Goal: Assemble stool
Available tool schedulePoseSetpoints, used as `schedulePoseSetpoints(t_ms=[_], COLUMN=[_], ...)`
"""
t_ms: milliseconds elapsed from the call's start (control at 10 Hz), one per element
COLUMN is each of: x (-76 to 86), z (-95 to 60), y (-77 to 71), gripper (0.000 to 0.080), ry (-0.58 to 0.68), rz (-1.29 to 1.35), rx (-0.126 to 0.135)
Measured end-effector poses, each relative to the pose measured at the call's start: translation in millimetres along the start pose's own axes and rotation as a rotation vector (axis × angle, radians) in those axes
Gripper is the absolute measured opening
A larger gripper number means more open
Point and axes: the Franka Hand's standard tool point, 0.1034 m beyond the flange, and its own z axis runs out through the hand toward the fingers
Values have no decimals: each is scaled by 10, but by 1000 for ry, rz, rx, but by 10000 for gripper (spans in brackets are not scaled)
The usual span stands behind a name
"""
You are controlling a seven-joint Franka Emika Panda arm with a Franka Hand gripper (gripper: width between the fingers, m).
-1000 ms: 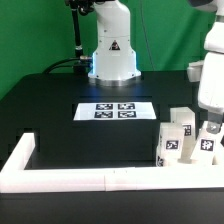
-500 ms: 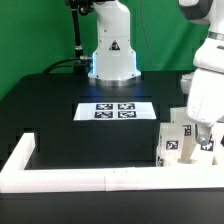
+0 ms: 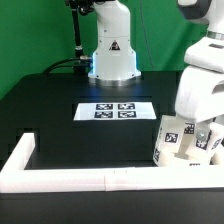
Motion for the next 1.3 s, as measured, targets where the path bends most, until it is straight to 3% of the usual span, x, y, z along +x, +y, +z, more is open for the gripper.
schedulePoseSetpoints(t_ms=[300,500,600,800,900,1000,1200,1300], x=[-28,-56,-110,-154,-150,-176,-219,-237], z=[21,67,82,82,23,32,61,100], y=[92,235,260,300,287,288,343,433], gripper=[340,340,340,340,340,340,340,340], ry=[5,36,4,-29,-27,-34,-47,12], rz=[239,536,693,899,971,1009,1175,1325], rx=[15,61,113,164,139,131,123,135])
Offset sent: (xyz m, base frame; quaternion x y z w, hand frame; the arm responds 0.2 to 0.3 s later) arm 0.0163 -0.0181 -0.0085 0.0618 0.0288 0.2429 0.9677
